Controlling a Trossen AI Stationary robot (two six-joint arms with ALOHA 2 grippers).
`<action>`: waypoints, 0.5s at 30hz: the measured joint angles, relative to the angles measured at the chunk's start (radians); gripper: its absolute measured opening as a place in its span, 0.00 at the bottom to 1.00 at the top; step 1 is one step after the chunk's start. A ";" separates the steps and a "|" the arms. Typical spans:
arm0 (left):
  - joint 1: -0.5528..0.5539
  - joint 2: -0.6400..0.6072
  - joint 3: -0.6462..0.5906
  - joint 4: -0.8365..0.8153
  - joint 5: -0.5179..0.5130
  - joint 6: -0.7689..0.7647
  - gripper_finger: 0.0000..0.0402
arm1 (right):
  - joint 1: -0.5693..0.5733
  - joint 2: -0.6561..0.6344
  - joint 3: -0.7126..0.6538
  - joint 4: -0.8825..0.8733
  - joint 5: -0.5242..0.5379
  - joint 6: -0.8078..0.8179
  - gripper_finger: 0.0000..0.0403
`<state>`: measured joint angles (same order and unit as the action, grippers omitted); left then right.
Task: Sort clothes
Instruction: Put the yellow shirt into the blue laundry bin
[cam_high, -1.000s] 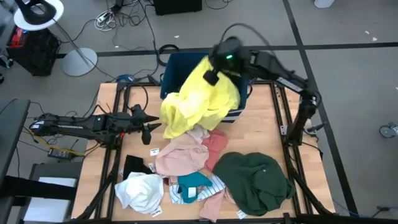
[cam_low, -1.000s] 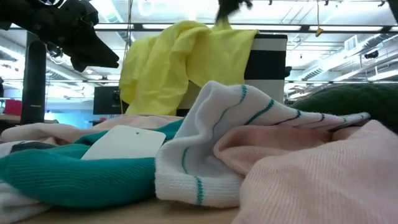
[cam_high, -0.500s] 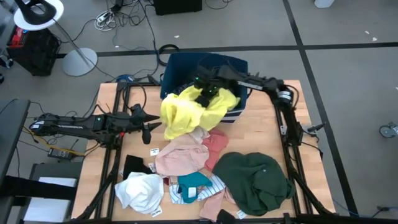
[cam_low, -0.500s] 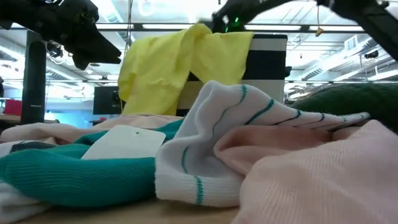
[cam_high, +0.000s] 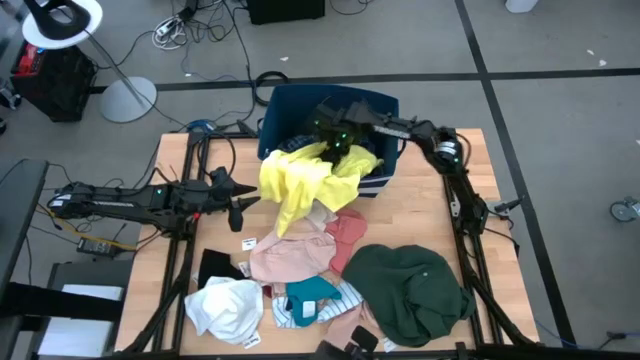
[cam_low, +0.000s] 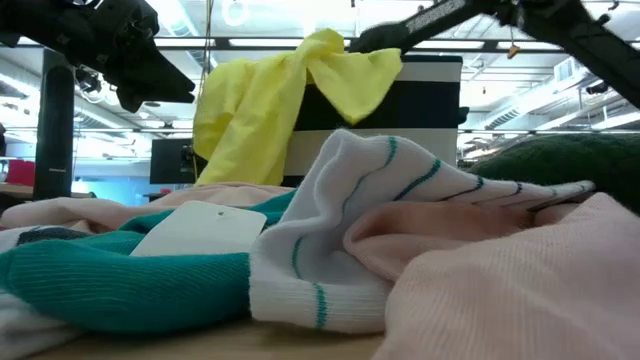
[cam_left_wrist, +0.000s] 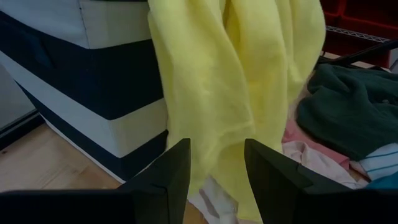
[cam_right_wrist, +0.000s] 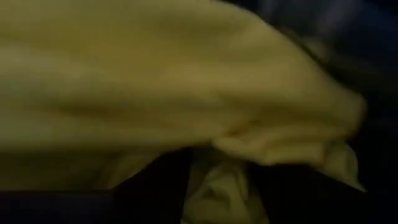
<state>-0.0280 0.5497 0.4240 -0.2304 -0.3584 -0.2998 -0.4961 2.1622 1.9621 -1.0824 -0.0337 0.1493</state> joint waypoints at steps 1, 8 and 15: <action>0.000 0.000 0.000 0.000 0.000 0.000 0.39 | -0.005 -0.030 0.000 0.001 0.000 0.000 0.45; 0.000 0.000 0.000 0.001 0.000 0.000 0.39 | -0.026 -0.282 0.002 0.030 0.017 -0.043 0.44; 0.000 0.000 0.000 0.001 0.000 0.003 0.39 | 0.028 -0.477 0.004 0.071 -0.019 -0.105 0.44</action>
<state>-0.0280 0.5499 0.4240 -0.2298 -0.3584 -0.2966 -0.4683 1.6851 1.9659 -1.0118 -0.0527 0.0446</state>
